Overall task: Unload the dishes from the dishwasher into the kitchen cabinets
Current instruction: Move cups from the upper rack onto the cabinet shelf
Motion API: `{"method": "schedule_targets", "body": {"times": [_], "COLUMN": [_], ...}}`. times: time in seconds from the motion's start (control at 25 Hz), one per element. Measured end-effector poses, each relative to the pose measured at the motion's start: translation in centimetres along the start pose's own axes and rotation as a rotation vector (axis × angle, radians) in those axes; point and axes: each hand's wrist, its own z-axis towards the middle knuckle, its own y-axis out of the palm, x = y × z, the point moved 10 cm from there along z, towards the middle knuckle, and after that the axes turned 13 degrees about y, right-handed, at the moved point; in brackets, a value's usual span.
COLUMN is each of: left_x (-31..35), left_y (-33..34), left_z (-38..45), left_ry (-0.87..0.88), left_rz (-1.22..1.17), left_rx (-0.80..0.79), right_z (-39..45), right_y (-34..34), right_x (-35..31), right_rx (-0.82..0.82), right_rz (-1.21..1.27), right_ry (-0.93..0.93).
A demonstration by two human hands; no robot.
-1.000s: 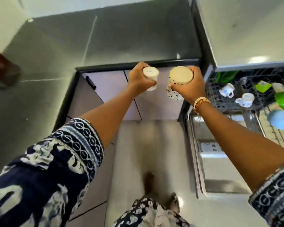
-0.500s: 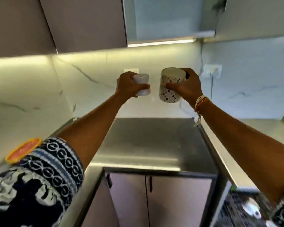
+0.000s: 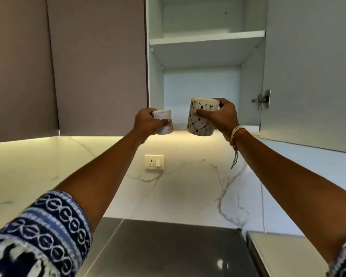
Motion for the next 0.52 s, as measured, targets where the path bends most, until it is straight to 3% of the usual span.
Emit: {"method": "schedule_targets", "body": {"times": [0.2, 0.52], "left_x": [-3.9, -8.4], "left_y": [2.0, 7.8], "left_z": [6.6, 14.6], "left_ry": [-0.004, -0.035], "left_rz": [0.059, 0.209], "left_rx": [-0.004, -0.248], "right_z": [7.6, 19.1], "right_y": [2.7, 8.5], "right_x": [1.3, 5.5], "right_rx": [-0.013, -0.014], "right_rz": [0.003, -0.052], "right_ry": [-0.005, 0.120]}}
